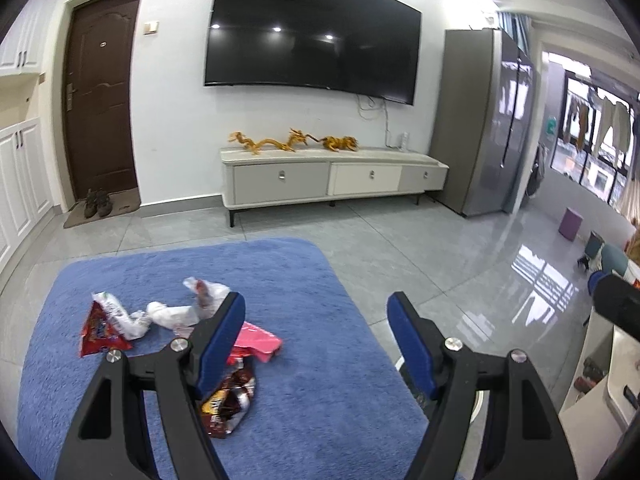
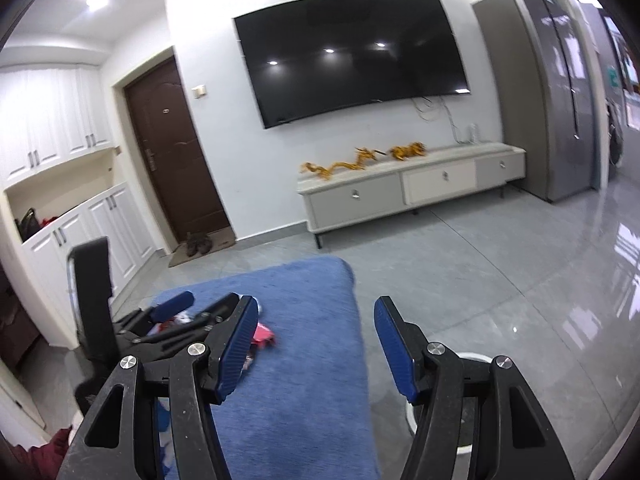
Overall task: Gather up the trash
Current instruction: 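Move both grippers back over the wrapper pile on the rug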
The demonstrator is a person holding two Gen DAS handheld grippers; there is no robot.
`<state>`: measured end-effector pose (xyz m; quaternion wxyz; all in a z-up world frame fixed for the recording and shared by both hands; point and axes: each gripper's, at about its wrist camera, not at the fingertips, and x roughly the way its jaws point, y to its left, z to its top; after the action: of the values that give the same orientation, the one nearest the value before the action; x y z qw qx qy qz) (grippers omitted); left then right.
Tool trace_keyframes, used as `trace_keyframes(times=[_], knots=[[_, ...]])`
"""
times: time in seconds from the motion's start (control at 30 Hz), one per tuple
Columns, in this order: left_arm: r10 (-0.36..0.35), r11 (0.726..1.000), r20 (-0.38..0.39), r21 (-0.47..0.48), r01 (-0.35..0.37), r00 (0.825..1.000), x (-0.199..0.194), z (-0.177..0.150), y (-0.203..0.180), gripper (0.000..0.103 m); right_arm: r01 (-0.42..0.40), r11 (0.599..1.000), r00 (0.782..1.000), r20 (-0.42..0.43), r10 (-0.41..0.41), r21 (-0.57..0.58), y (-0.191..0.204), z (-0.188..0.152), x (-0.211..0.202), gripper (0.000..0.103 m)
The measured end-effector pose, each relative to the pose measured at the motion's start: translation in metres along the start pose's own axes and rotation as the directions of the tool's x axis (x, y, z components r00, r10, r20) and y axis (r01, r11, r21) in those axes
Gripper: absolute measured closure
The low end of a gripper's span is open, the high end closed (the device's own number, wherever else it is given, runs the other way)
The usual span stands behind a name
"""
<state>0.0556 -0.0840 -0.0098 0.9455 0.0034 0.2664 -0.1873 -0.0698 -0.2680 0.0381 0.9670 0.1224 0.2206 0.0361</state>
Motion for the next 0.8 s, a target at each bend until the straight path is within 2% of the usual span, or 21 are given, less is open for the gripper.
trace_keyframes(times=[0.1, 0.23, 0.4, 0.53, 0.6, 0.7, 0.8], knots=[[0.01, 1.0, 0.018, -0.023, -0.009, 1.0, -0.008, 0.002, 0.013, 0.03, -0.03, 0.999, 1.0, 0.008, 0.03, -0.04, 0.021, 0.004, 0.001, 0.044], [0.021, 0.998, 0.045, -0.059, -0.019, 0.999, -0.019, 0.0, 0.032, 0.02, -0.063, 0.995, 0.998, 0.011, 0.064, -0.082, 0.046, 0.01, 0.003, 0.044], [0.032, 0.988, 0.051, -0.15, -0.024, 0.998, -0.022, 0.006, 0.071, 0.02, -0.088, 0.988, 0.996, 0.018, 0.091, -0.128, 0.074, 0.015, 0.001, 0.044], [0.089, 0.961, 0.072, -0.267, -0.066, 0.993, -0.022, 0.027, 0.118, 0.02, -0.117, 0.981, 0.992, 0.033, 0.123, -0.156, 0.095, 0.028, -0.002, 0.042], [0.154, 0.939, 0.093, -0.325, -0.116, 0.984, -0.024, 0.04, 0.144, 0.02, -0.132, 0.974, 0.989, 0.045, 0.143, -0.184, 0.108, 0.033, -0.005, 0.041], [0.226, 0.916, 0.11, -0.363, -0.173, 0.968, -0.029, 0.058, 0.165, 0.02, -0.16, 0.963, 0.983, 0.058, 0.176, -0.215, 0.123, 0.038, -0.013, 0.04], [0.224, 0.891, 0.099, -0.424, -0.162, 0.97, -0.031, 0.075, 0.18, 0.02, -0.194, 0.949, 0.973, 0.074, 0.218, -0.248, 0.138, 0.042, -0.022, 0.04]])
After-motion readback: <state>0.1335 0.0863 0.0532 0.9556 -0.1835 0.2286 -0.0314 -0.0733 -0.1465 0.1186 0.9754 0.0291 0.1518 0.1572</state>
